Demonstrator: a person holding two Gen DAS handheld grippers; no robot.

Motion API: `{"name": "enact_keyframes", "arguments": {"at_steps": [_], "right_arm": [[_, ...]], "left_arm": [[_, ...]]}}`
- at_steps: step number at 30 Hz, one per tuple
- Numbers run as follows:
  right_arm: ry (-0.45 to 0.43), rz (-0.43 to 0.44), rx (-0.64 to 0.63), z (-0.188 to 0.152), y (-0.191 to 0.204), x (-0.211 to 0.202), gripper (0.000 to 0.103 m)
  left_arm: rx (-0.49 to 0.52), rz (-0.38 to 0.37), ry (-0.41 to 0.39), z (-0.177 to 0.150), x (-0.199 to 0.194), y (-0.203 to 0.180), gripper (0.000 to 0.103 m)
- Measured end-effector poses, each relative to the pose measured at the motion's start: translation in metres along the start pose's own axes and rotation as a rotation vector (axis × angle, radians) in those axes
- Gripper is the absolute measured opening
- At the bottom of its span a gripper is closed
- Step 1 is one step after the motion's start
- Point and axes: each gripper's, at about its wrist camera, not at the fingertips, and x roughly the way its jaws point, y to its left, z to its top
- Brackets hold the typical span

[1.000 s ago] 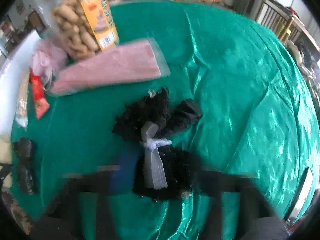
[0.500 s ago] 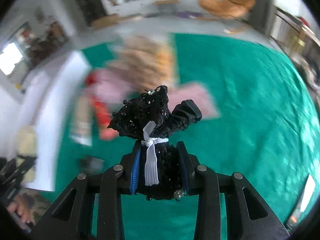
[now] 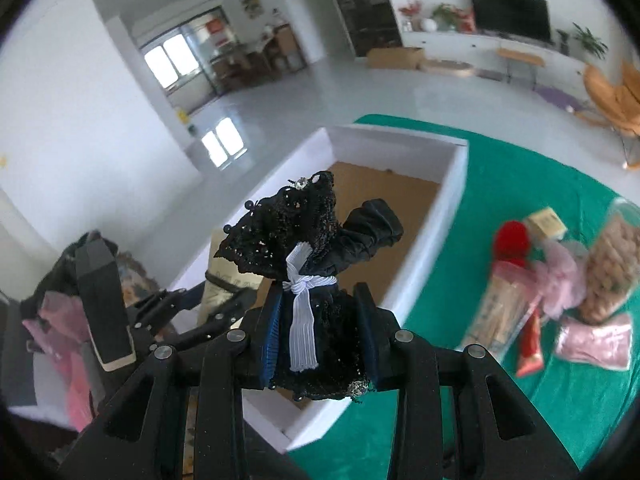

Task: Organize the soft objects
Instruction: 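Carry both items over the white box and open both tools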

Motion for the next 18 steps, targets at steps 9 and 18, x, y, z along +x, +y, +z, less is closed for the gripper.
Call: {"name": "enact_keyframes", "arguments": {"at_steps": [9, 18], "right_arm": [[0.037, -0.030, 0.011, -0.010, -0.001, 0.027, 0.037], [-0.011, 0.032, 0.037, -0.008, 0.016, 0.038, 0.081]], "left_arm": [[0.008, 0.031, -0.001, -0.005, 0.014, 0.009, 0.043], [-0.109, 0.060, -0.036, -0.006, 0.014, 0.035, 0.099]]}}
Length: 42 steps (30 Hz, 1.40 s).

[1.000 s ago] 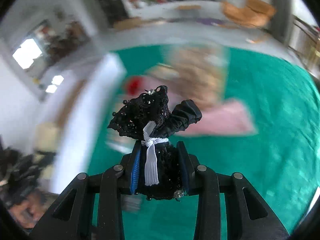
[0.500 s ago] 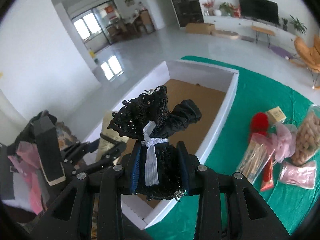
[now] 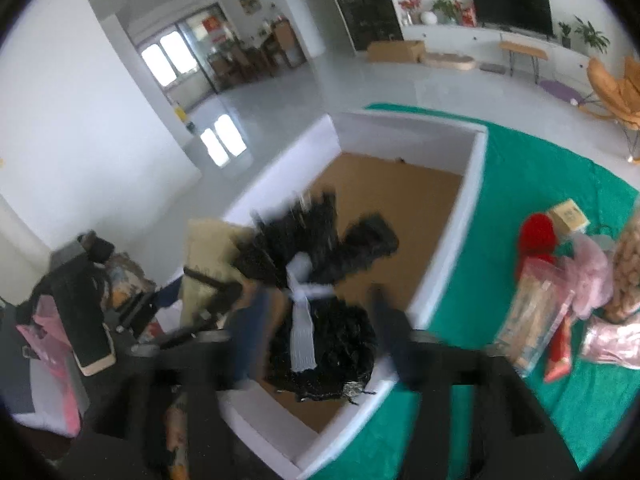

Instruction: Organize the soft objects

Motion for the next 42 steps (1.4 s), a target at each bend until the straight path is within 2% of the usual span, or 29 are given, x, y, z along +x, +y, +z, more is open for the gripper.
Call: {"name": "enact_keyframes", "arguments": {"at_steps": [1, 3, 6, 8, 12, 15, 16, 17, 18, 19, 20, 21, 23, 25, 27, 29, 32, 34, 35, 36, 39, 41, 42], "right_arm": [[0.001, 0.009, 0.011, 0.000, 0.000, 0.000, 0.081], [0.000, 0.008, 0.025, -0.001, -0.002, -0.001, 0.080], [-0.028, -0.058, 0.023, -0.011, -0.019, -0.009, 0.080], [-0.011, -0.041, 0.066, -0.025, -0.034, -0.011, 0.080], [0.041, 0.054, 0.230, -0.090, -0.079, -0.013, 0.080], [0.126, 0.133, 0.396, -0.150, -0.121, -0.002, 0.080], [0.155, 0.135, 0.444, -0.168, -0.136, 0.004, 0.078], [0.129, 0.071, 0.429, -0.177, -0.145, -0.001, 0.079], [0.041, -0.021, 0.351, -0.178, -0.152, -0.018, 0.079], [-0.026, -0.096, 0.332, -0.176, -0.165, -0.032, 0.078], [-0.079, -0.160, 0.348, -0.175, -0.177, -0.044, 0.078], [-0.167, -0.251, 0.414, -0.175, -0.206, -0.067, 0.079], [-0.236, -0.459, 0.557, -0.180, -0.254, -0.104, 0.081], [-0.305, -0.525, 0.617, -0.188, -0.279, -0.142, 0.081], [-0.353, -0.542, 0.582, -0.192, -0.283, -0.177, 0.081], [-0.351, -0.545, 0.530, -0.193, -0.282, -0.193, 0.081], [-0.274, -0.453, 0.496, -0.213, -0.269, -0.186, 0.081], [-0.131, -0.398, 0.502, -0.234, -0.257, -0.159, 0.081], [-0.097, -0.382, 0.495, -0.240, -0.257, -0.150, 0.080], [-0.049, -0.403, 0.470, -0.250, -0.251, -0.140, 0.080], [0.003, -0.551, 0.414, -0.274, -0.251, -0.133, 0.080], [-0.028, -0.597, 0.397, -0.279, -0.256, -0.136, 0.080], [-0.028, -0.655, 0.394, -0.279, -0.264, -0.139, 0.080]], "left_arm": [[-0.027, 0.005, -0.011, 0.003, 0.001, 0.005, 0.103], [-0.053, 0.006, -0.019, 0.002, 0.000, 0.012, 0.103], [-0.061, -0.034, 0.007, -0.001, 0.005, 0.014, 0.103], [-0.067, -0.058, 0.006, -0.007, 0.005, 0.011, 0.103], [-0.066, -0.119, -0.008, -0.013, -0.001, -0.007, 0.103], [-0.042, -0.170, -0.021, -0.012, -0.010, -0.023, 0.103], [-0.027, -0.193, -0.027, -0.013, -0.015, -0.034, 0.103], [-0.013, -0.212, -0.032, -0.014, -0.019, -0.041, 0.103], [0.005, -0.233, -0.035, -0.015, -0.023, -0.048, 0.103], [0.024, -0.254, -0.038, -0.017, -0.028, -0.057, 0.103], [0.041, -0.273, -0.039, -0.019, -0.032, -0.066, 0.103], [0.057, -0.295, -0.039, -0.021, -0.037, -0.074, 0.103], [0.100, -0.348, -0.035, -0.027, -0.048, -0.093, 0.103], [0.132, -0.383, -0.032, -0.034, -0.057, -0.107, 0.103], [0.172, -0.418, -0.029, -0.044, -0.062, -0.124, 0.103], [0.216, -0.435, -0.012, -0.051, -0.063, -0.141, 0.103], [0.286, -0.457, 0.056, -0.066, -0.055, -0.171, 0.103], [0.334, -0.468, 0.098, -0.081, -0.046, -0.191, 0.103], [0.356, -0.469, 0.115, -0.088, -0.042, -0.200, 0.103], [0.381, -0.465, 0.137, -0.098, -0.034, -0.209, 0.103], [0.417, -0.453, 0.190, -0.122, -0.010, -0.229, 0.103], [0.432, -0.442, 0.210, -0.133, 0.005, -0.239, 0.103], [0.439, -0.439, 0.212, -0.137, 0.012, -0.246, 0.103]]}}
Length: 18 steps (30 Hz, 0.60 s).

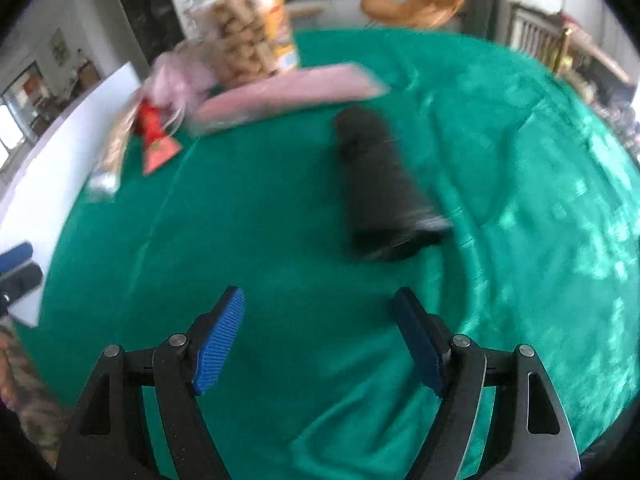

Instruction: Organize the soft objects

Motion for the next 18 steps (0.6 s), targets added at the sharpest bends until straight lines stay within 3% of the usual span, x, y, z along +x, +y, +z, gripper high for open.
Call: {"name": "enact_keyframes", "arguments": {"at_steps": [5, 10, 15, 18], "right_arm": [[-0.001, -0.088, 0.015, 0.037, -0.037, 0.029, 0.080], [0.014, -0.167, 0.123, 0.086, -0.071, 0.060, 0.081], [-0.082, -0.169, 0.107, 0.077, -0.073, 0.061, 0.084], [-0.078, -0.163, 0.108, 0.077, -0.074, 0.061, 0.085]], "left_arm": [[0.022, 0.032, 0.026, 0.010, 0.043, -0.015, 0.103], [0.011, 0.038, 0.020, 0.033, 0.071, -0.021, 0.103], [-0.015, 0.059, 0.011, 0.047, 0.092, -0.023, 0.103], [0.018, 0.101, 0.005, 0.047, 0.097, -0.028, 0.103]]}}
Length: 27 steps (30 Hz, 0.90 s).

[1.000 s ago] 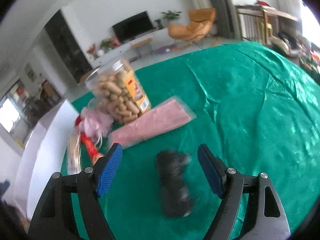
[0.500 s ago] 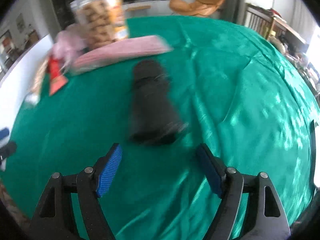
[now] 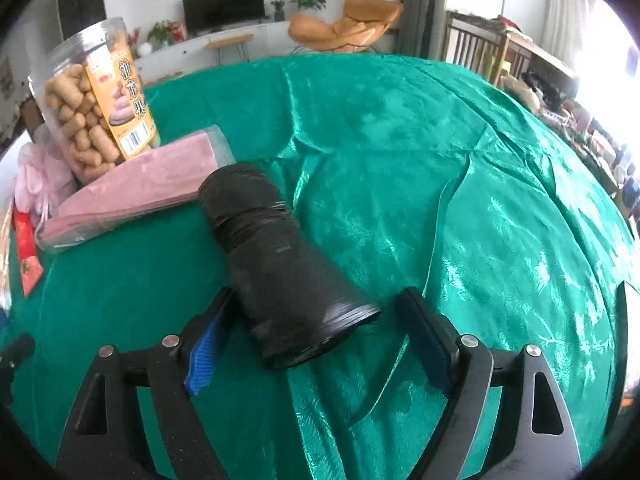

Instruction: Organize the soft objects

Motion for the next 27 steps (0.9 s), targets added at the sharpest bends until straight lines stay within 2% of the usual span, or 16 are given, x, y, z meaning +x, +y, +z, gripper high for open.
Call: {"name": "enact_keyframes", "arguments": {"at_steps": [2, 7, 27], "right_arm": [[0.001, -0.003, 0.000, 0.000, 0.000, 0.000, 0.086], [0.021, -0.018, 0.017, 0.015, 0.002, 0.012, 0.096], [0.016, -0.025, 0.027, 0.010, 0.002, 0.008, 0.096]], "left_arm": [[-0.006, -0.005, 0.000, 0.001, 0.001, 0.002, 0.103], [-0.010, 0.001, 0.000, 0.002, 0.001, 0.003, 0.103], [-0.011, 0.000, 0.000, 0.001, 0.001, 0.002, 0.103]]}}
